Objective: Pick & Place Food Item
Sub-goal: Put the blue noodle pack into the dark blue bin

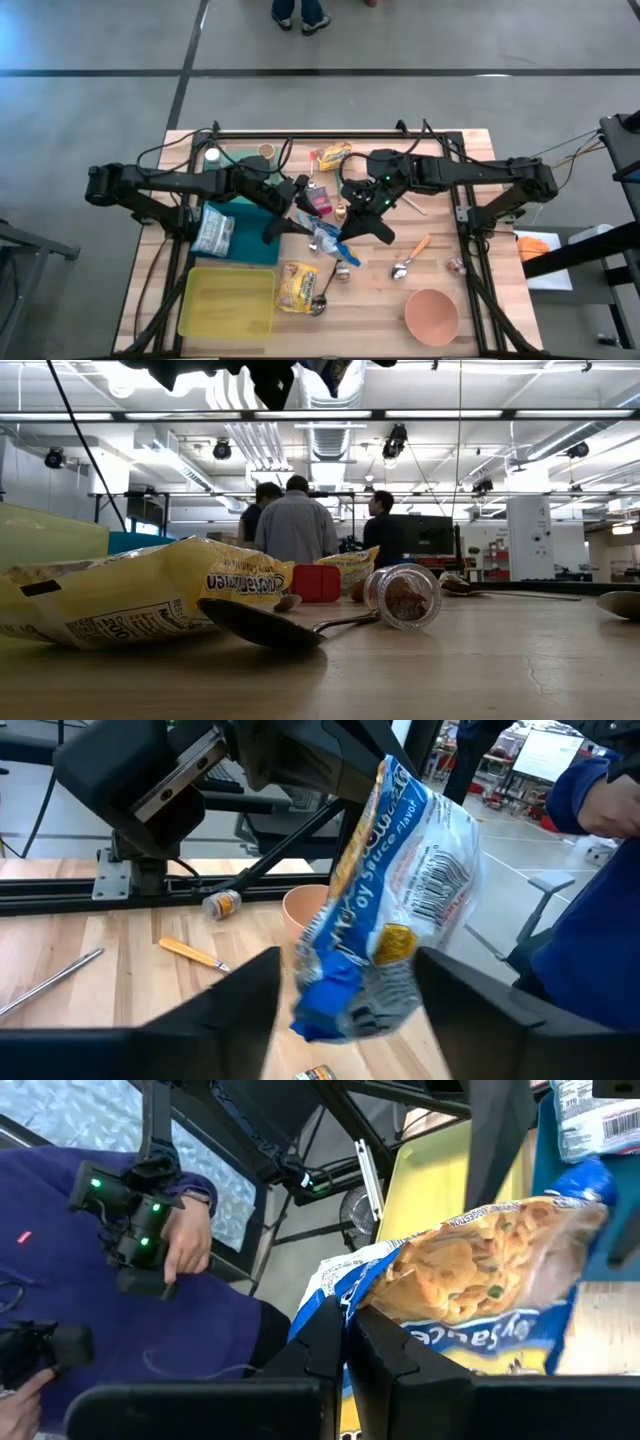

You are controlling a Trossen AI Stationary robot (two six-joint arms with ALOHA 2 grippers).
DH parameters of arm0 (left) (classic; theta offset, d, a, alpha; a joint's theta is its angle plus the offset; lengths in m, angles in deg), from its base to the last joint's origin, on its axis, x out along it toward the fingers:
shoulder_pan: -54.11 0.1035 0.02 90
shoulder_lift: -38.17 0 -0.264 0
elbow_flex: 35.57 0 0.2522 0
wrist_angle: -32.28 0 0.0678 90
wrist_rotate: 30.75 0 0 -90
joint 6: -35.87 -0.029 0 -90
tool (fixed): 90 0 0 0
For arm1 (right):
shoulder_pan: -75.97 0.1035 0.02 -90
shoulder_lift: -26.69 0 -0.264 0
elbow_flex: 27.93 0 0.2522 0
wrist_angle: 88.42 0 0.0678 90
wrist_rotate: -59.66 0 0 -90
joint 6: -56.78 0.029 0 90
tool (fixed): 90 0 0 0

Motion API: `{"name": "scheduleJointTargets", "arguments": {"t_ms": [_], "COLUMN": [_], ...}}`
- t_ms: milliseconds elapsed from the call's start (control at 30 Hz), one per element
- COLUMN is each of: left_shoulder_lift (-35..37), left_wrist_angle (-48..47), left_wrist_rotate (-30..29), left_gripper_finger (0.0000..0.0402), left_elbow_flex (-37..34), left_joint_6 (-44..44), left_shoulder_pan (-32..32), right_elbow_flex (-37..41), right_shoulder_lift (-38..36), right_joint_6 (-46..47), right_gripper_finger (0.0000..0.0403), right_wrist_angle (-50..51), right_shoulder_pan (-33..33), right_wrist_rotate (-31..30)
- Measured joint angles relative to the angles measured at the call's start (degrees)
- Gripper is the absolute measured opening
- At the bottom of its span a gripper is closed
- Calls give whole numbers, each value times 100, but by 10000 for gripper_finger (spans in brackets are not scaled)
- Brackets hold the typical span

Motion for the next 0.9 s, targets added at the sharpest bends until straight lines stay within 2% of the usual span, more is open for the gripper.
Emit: {"name": "scheduleJointTargets", "arguments": {"t_ms": [200, 333, 567, 900], "left_shoulder_lift": [0, 0, 2, 46], "left_wrist_angle": [44, 79, 86, -171], "left_wrist_rotate": [3, 205, 236, 258], "left_gripper_finger": [96, 18, 4, 1], "left_elbow_flex": [4, 4, 4, 9], "left_joint_6": [-179, -434, -102, 1611], "left_shoulder_pan": [0, 0, 0, 4], "right_elbow_flex": [0, 2, 4, 21], "right_shoulder_lift": [0, 0, 0, 0], "right_joint_6": [-43, -64, -81, 7], "right_gripper_finger": [8, 8, 8, 8], "right_wrist_angle": [2, -1, 15, 93], "right_shoulder_pan": [4, 7, 7, 15], "right_wrist_rotate": [2, 7, 9, -111]}}
